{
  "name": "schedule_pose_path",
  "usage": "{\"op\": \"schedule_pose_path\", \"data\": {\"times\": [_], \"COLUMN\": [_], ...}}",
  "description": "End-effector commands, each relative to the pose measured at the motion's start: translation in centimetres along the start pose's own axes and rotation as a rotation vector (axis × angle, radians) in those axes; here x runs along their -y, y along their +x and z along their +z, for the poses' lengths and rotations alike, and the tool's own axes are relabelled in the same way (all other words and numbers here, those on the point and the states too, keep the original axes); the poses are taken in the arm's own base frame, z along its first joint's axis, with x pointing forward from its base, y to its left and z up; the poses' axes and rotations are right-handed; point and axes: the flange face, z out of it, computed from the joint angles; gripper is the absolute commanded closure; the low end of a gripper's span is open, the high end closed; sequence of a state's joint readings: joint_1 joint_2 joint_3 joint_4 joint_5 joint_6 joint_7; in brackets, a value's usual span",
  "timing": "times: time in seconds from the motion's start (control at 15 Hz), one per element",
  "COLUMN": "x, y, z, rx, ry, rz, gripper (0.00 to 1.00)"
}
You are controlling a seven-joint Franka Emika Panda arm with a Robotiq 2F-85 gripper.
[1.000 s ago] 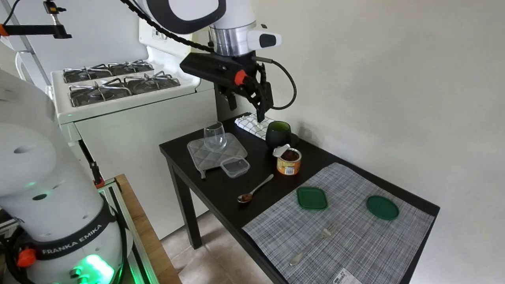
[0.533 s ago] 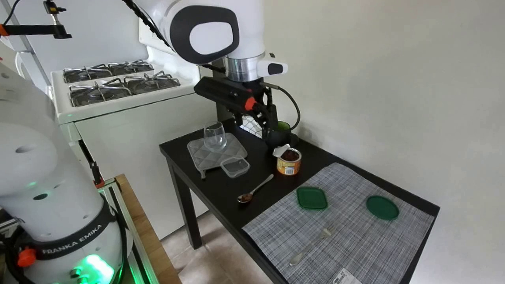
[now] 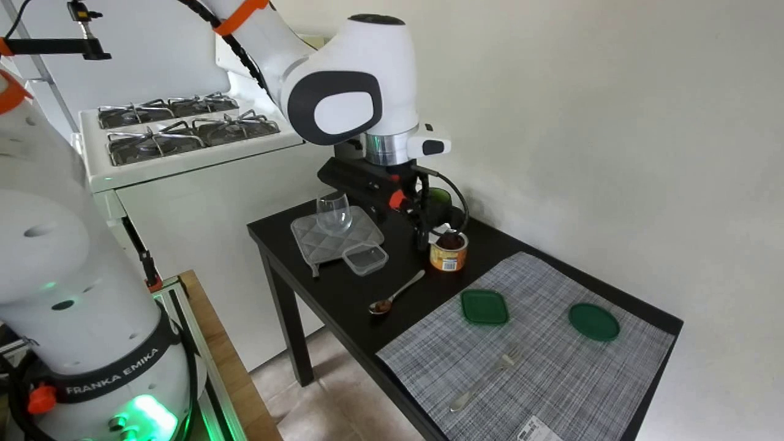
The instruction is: Pour the contents of the silver spoon into the small lunchbox
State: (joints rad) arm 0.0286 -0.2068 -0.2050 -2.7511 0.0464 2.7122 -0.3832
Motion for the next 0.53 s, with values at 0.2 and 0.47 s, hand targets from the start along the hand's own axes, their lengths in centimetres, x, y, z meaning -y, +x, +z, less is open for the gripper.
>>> {"op": "schedule_pose_path", "data": {"times": [0.2,0.47], "x": [0.0,0.1], "y": [-0.4,-0.3], "z": [2.9,3.2], "rx": [0.028,0.031], "ry": [0.004,0.002], "rz": [0.026,0.024], "gripper": [0.00,0.00]}}
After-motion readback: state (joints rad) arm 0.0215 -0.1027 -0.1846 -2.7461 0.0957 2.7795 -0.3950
